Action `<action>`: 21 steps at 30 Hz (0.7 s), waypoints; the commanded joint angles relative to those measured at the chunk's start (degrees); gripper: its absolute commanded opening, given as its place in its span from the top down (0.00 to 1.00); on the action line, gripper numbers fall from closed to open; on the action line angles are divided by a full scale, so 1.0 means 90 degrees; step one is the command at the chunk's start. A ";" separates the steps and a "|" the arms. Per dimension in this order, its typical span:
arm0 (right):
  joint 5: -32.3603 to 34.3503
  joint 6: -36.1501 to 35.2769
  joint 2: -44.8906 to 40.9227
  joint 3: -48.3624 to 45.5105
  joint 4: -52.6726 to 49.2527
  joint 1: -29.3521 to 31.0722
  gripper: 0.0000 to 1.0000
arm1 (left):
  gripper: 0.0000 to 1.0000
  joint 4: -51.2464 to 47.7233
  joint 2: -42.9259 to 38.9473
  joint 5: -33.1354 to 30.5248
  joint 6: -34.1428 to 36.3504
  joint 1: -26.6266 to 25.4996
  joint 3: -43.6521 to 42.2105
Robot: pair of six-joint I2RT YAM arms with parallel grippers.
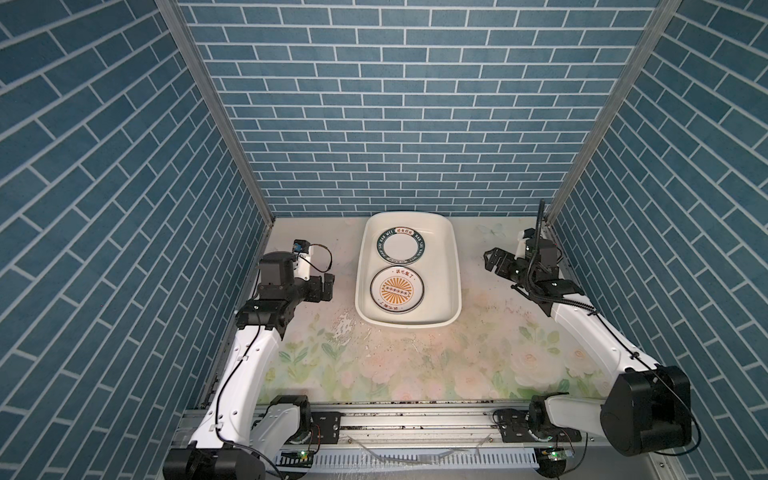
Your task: Place the plates into the plastic bin on the countertop
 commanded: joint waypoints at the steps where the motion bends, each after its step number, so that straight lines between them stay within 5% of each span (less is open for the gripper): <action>1: 0.0688 -0.0625 -0.0489 -0.0520 0.0729 -0.0218 0.01 | 0.00 0.1151 -0.0035 -0.0609 -0.0233 0.0059 -0.0596; 7: 0.1848 -0.0925 -0.1040 -0.1565 0.1355 -0.0499 0.02 | 0.00 0.2814 0.0153 -0.0564 -0.0404 0.0348 -0.1812; 14: 0.2081 -0.1944 -0.1472 -0.2631 0.2225 -0.0639 0.02 | 0.00 0.5377 0.1201 -0.0057 0.0456 0.0491 -0.2886; 21: 0.2198 -0.2713 -0.1874 -0.3612 0.3421 -0.0701 0.01 | 0.01 0.7651 0.2172 0.0231 -0.0220 0.0860 -0.3363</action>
